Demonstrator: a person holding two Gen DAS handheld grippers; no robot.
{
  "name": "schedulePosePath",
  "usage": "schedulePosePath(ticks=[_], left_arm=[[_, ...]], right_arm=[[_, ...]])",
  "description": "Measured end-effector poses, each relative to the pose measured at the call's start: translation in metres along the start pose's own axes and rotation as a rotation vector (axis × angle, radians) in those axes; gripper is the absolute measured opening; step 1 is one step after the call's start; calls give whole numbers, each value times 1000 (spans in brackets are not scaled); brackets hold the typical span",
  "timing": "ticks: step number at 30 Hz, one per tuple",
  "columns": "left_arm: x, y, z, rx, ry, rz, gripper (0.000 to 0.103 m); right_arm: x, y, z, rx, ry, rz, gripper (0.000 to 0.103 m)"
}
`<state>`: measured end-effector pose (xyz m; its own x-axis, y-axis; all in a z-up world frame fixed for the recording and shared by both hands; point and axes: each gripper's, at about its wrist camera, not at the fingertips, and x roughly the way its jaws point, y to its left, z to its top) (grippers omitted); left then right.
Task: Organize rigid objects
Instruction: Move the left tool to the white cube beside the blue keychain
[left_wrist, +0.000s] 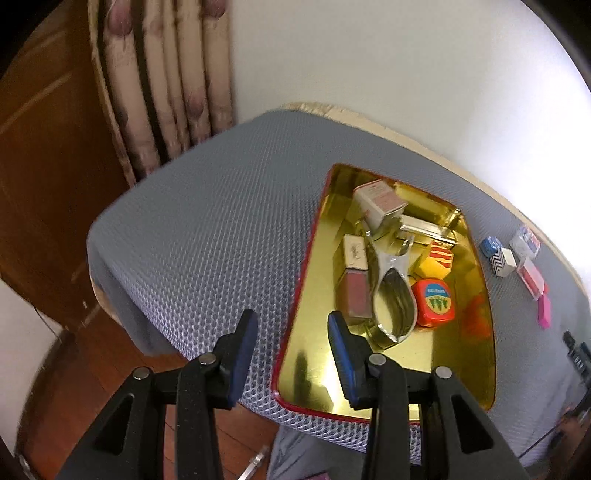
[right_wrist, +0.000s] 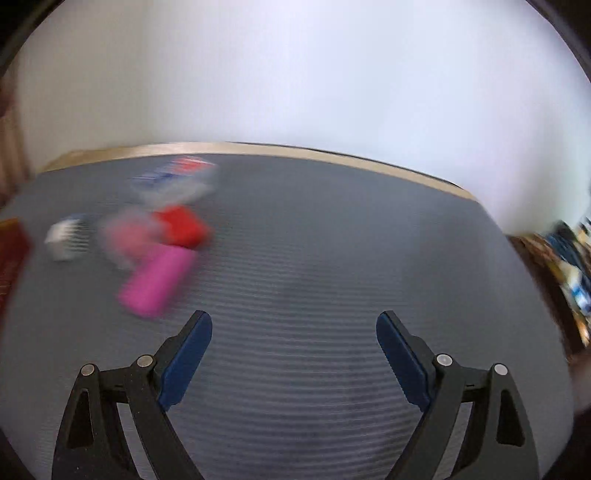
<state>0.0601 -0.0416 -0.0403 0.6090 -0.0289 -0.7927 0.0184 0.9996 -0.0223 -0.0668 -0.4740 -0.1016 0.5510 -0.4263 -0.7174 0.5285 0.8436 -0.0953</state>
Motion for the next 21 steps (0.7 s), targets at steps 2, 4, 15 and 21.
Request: schedulePosePath(ticks=[2,4,15,21], left_arm=[[-9,-14,-1,48,-22,-15,40],[-18,-28,0,94,-28,-61,40],[-5,-190,45,327,104,-348,54],[54,-254,70,301,230,-317,54]], right_arm=[[11,-29,-2,71,43,-6,89],[16,-53,-4,167,59,35,98],[27,-58,-6,143,98,180,101],[28,-56,-10,137,102,209,101]])
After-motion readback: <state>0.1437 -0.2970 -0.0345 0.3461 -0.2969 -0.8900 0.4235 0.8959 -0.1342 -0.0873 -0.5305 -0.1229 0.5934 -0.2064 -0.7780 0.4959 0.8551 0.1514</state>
